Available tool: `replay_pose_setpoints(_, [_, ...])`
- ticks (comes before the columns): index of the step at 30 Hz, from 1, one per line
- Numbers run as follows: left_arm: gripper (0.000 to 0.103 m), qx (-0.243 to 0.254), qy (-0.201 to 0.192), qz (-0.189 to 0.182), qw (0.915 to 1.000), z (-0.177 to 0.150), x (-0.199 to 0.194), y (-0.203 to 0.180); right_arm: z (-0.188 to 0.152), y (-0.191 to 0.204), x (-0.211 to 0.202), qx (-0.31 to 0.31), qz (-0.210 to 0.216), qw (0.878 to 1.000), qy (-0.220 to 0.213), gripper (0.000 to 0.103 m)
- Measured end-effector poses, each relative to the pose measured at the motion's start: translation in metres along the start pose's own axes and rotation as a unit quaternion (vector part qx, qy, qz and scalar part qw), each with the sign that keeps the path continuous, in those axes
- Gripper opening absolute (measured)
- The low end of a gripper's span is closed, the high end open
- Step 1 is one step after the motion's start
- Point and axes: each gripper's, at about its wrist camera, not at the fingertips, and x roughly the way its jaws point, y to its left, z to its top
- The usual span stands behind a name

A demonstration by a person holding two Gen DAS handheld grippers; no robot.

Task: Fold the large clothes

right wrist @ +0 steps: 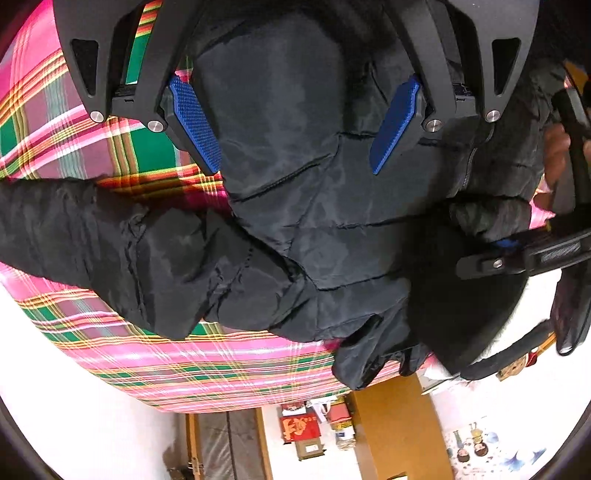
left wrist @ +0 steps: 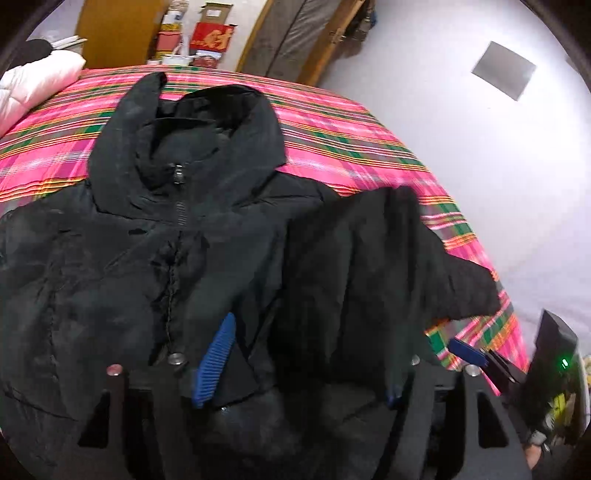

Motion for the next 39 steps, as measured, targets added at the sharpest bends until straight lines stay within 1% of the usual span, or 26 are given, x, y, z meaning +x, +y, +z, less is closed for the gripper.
replay_pose_setpoints(3, [0.072,0.006,-0.011,-0.011,0.9999,-0.007,-0.02,-0.006,0.001,-0.002,-0.006,0.009,-0.001,1.0,-0.009,0.083])
replay_pose_setpoints(4, [0.072,0.006,-0.015,-0.009,0.9998,-0.008,-0.025,-0.008,0.003,-0.003,-0.009,0.012,0.0,1.0,-0.013,0.083])
replay_pose_setpoints(6, [0.072,-0.005,-0.027,-0.009,0.9996,-0.006,-0.039,-0.005,0.005,-0.001,-0.015,0.019,0.004,1.0,-0.021,0.083])
replay_pose_setpoints(8, [0.072,-0.018,-0.037,-0.017,0.999,-0.006,-0.056,0.003,0.009,0.003,-0.023,0.017,0.002,0.999,-0.034,0.083])
replay_pose_setpoints(10, [0.072,-0.024,-0.06,-0.015,0.9978,-0.008,-0.074,0.012,0.014,0.01,-0.029,0.013,-0.004,0.999,-0.043,0.083])
replay_pose_setpoints(12, [0.072,-0.037,-0.086,0.005,0.9956,-0.007,-0.087,0.029,0.019,0.016,-0.032,0.013,-0.009,0.999,-0.049,0.083])
replay_pose_setpoints(14, [0.072,-0.064,-0.1,0.013,0.9928,-0.004,-0.093,0.051,0.026,0.025,-0.033,0.01,-0.01,0.998,-0.056,0.083])
replay_pose_setpoints(15, [0.072,-0.079,-0.102,0.023,0.9913,-0.002,-0.092,0.063,0.029,0.031,-0.033,0.007,-0.01,0.998,-0.057,0.083])
replay_pose_setpoints(17, [0.072,-0.099,-0.097,0.061,0.9884,-0.001,-0.087,0.086,0.034,0.04,-0.028,0.0,-0.008,0.998,-0.057,0.082])
replay_pose_setpoints(19, [0.071,-0.108,-0.091,0.105,0.9843,-0.001,-0.082,0.109,0.038,0.053,-0.015,-0.013,-0.009,0.999,-0.046,0.082])
replay_pose_setpoints(20, [0.07,-0.114,-0.084,0.125,0.982,0.0,-0.078,0.119,0.04,0.059,-0.006,-0.019,-0.006,0.999,-0.039,0.08])
replay_pose_setpoints(21, [0.07,-0.117,-0.077,0.148,0.979,0.0,-0.074,0.129,0.043,0.066,0.007,-0.026,-0.001,0.999,-0.03,0.072])
replay_pose_setpoints(22, [0.07,-0.123,-0.072,0.166,0.9758,-0.002,-0.069,0.138,0.043,0.07,0.018,-0.031,-0.003,0.999,-0.021,0.068])
replay_pose_setpoints(23, [0.066,-0.136,-0.062,0.181,0.9721,-0.006,-0.065,0.149,0.045,0.073,0.033,-0.036,-0.006,0.999,-0.005,0.057])
replay_pose_setpoints(24, [0.062,-0.154,-0.049,0.187,0.969,-0.01,-0.06,0.161,0.047,0.074,0.053,-0.034,-0.007,0.999,0.022,0.047])
replay_pose_setpoints(25, [0.056,-0.168,-0.036,0.186,0.9675,-0.013,-0.055,0.171,0.047,0.073,0.067,-0.031,-0.007,0.999,0.041,0.046])
replay_pose_setpoints(27, [0.056,-0.184,-0.019,0.177,0.9667,-0.02,-0.046,0.182,0.045,0.069,0.091,-0.031,-0.013,0.997,0.063,0.045])
replay_pose_setpoints(29, [0.056,-0.188,-0.012,0.164,0.9683,-0.025,-0.042,0.185,0.042,0.063,0.106,-0.031,-0.014,0.997,0.07,0.045])
replay_pose_setpoints(32, [0.056,-0.184,-0.004,0.166,0.9689,-0.022,-0.038,0.185,0.043,0.062,0.107,-0.033,-0.015,0.996,0.079,0.045])
replay_pose_setpoints(34, [0.056,-0.193,-0.006,0.163,0.9675,-0.018,-0.041,0.186,0.047,0.063,0.098,-0.033,-0.022,0.995,0.094,0.045])
replay_pose_setpoints(35, [0.056,-0.198,-0.013,0.157,0.9675,-0.014,-0.048,0.183,0.051,0.063,0.088,-0.033,-0.021,0.996,0.085,0.045])
replay_pose_setpoints(37, [0.056,-0.187,-0.059,0.135,0.9712,-0.007,-0.067,0.175,0.061,0.065,0.068,-0.035,-0.015,0.998,0.048,0.045])
replay_pose_setpoints(39, [0.056,-0.16,-0.098,0.156,0.9699,0.002,-0.079,0.169,0.073,0.064,0.063,-0.033,-0.01,0.999,0.033,0.045])
